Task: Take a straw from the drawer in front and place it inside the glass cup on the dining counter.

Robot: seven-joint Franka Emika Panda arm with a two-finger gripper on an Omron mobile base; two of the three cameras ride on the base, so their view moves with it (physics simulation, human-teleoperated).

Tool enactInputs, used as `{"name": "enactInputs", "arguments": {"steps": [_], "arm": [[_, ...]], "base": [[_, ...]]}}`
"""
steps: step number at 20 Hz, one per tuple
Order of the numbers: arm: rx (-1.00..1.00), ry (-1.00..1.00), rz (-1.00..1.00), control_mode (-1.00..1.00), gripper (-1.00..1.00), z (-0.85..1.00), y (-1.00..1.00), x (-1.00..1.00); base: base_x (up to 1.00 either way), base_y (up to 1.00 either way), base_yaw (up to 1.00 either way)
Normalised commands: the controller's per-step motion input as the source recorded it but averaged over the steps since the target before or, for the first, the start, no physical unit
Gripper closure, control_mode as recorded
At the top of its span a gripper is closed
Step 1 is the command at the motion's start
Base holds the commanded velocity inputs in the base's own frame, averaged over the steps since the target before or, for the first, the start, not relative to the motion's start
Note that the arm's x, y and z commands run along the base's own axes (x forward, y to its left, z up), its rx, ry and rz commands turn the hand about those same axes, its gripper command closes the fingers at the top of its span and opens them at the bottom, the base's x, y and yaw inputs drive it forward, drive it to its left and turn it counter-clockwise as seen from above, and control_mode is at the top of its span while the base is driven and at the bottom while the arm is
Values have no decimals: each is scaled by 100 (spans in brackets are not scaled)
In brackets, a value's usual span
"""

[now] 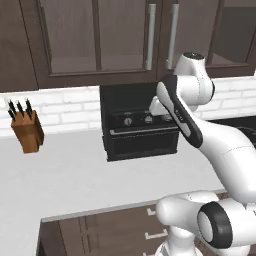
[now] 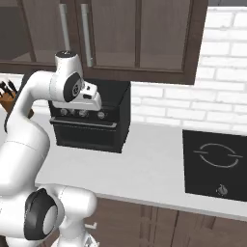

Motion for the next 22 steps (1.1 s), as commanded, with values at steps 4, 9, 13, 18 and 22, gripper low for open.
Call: {"name": "enactInputs", "arguments": {"steps": [4,9,13,18,22], "arm": [[0,0,0,100,-100,0,0,0],[0,0,0,100,-100,0,0,0],[0,0,0,100,-100,0,0,0],[0,0,0,100,-100,0,0,0],[0,0,0,100,-100,0,0,0]], "base": [[-12,3,0],[-95,-11,1],[-36,-53,30],[19,-50,66],[14,-46,69]]}}
